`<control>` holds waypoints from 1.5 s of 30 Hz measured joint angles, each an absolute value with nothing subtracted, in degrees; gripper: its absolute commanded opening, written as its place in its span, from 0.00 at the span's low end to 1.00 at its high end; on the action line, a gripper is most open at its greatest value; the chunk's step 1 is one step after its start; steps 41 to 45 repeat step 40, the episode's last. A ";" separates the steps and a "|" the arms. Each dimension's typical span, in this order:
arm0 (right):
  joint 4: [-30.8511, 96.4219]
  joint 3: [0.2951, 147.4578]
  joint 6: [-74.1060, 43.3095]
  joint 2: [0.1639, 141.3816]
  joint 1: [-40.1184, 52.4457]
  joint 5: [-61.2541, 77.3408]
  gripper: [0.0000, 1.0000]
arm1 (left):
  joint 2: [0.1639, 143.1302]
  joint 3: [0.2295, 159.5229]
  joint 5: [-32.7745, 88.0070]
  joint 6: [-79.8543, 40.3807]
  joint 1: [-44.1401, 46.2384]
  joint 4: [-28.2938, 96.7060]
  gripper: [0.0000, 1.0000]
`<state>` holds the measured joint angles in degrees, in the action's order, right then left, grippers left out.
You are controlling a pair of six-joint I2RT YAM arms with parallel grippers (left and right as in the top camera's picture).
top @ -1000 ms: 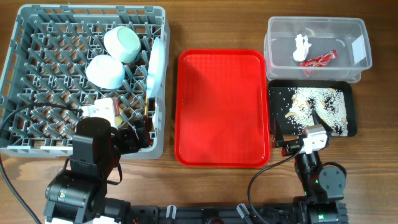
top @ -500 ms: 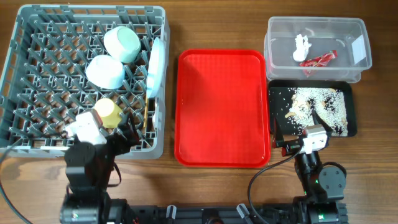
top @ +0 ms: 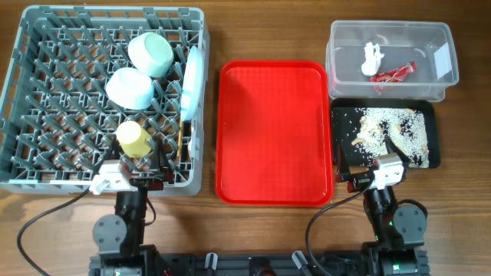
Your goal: Sort waste into correct bins and load items into the dishwasher rack
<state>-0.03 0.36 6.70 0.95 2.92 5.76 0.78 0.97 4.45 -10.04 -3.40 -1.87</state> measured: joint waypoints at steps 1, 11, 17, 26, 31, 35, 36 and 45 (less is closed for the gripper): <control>-0.01 0.36 6.70 0.95 2.92 5.76 1.00 | 0.73 0.84 4.60 -9.82 -3.40 0.51 1.00; -0.01 0.36 6.70 0.95 2.92 5.76 1.00 | 0.78 0.54 5.08 -9.72 -3.40 3.66 1.00; -0.01 0.36 6.70 0.95 2.92 5.76 1.00 | 0.78 0.56 5.08 -9.72 -3.40 3.66 1.00; -0.01 0.36 6.70 0.95 2.92 5.76 1.00 | 0.78 0.54 5.08 -9.72 -3.40 3.66 1.00; -0.03 0.36 6.70 0.95 2.92 5.76 1.00 | 0.78 0.54 5.08 -9.72 -3.40 3.66 1.00; -0.01 0.36 6.70 0.95 2.92 5.76 1.00 | 0.78 0.54 5.08 -9.72 -3.40 3.66 1.00; -0.01 0.36 6.70 0.95 2.92 5.76 1.00 | 0.78 0.54 5.08 -9.72 -3.40 3.66 1.00; -0.03 0.36 6.70 0.95 2.92 5.76 1.00 | 0.78 0.54 5.08 -9.72 -3.40 3.66 1.00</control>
